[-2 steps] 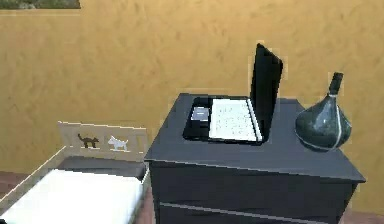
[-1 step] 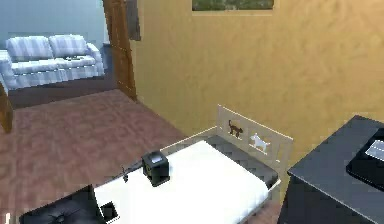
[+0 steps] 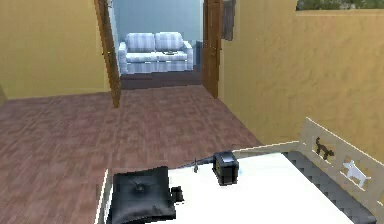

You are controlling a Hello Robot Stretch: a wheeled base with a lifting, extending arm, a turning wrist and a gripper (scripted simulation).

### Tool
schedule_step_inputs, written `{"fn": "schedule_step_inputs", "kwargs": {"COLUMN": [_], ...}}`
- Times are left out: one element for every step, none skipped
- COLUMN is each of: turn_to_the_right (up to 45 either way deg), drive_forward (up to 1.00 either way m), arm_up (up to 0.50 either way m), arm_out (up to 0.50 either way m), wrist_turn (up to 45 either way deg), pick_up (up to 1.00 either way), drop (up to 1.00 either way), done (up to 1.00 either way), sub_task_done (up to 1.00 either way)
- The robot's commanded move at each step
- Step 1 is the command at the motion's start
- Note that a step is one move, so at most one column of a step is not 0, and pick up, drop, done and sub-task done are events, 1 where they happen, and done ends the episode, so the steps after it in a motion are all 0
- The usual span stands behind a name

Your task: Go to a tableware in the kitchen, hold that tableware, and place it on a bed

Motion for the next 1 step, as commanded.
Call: {"fn": "schedule_step_inputs", "kwargs": {"turn_to_the_right": [0.0], "drive_forward": [0.25], "arm_up": [0.0], "arm_out": [0.0], "wrist_turn": [0.0], "pick_up": [0.0], "drop": [0.0], "done": [0.0], "sub_task_done": [0.0]}}
